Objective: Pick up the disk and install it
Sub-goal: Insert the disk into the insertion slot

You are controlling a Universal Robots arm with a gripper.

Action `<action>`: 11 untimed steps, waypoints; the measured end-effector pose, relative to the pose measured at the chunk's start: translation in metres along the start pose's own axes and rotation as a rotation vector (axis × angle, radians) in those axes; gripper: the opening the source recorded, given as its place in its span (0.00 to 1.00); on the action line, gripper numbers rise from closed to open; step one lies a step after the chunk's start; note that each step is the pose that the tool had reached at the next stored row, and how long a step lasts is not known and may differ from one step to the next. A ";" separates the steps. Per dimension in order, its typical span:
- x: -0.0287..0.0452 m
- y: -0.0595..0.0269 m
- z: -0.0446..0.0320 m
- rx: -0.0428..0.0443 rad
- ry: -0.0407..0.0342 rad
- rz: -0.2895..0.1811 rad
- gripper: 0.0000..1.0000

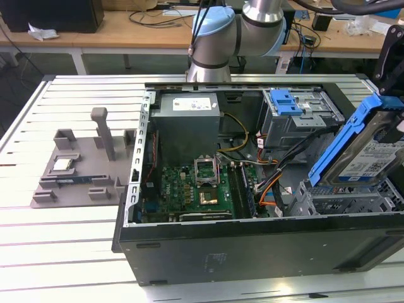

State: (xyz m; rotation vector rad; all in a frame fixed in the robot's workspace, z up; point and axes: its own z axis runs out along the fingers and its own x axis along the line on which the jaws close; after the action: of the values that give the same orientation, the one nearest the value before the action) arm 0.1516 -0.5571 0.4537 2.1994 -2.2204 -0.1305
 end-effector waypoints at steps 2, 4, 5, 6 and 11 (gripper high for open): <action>0.0000 0.0000 0.0000 0.0000 0.0000 0.000 0.37; 0.0001 -0.0001 0.0016 0.0000 0.0019 0.000 0.37; 0.0001 -0.0004 0.0032 0.0000 0.0029 0.000 0.37; 0.0001 -0.0012 0.0051 -0.0002 0.0039 0.000 0.37; 0.0005 -0.0021 0.0116 -0.0009 0.0043 0.000 0.37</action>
State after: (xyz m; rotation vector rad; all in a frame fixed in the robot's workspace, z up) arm 0.1529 -0.5571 0.4420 2.1967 -2.2182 -0.1267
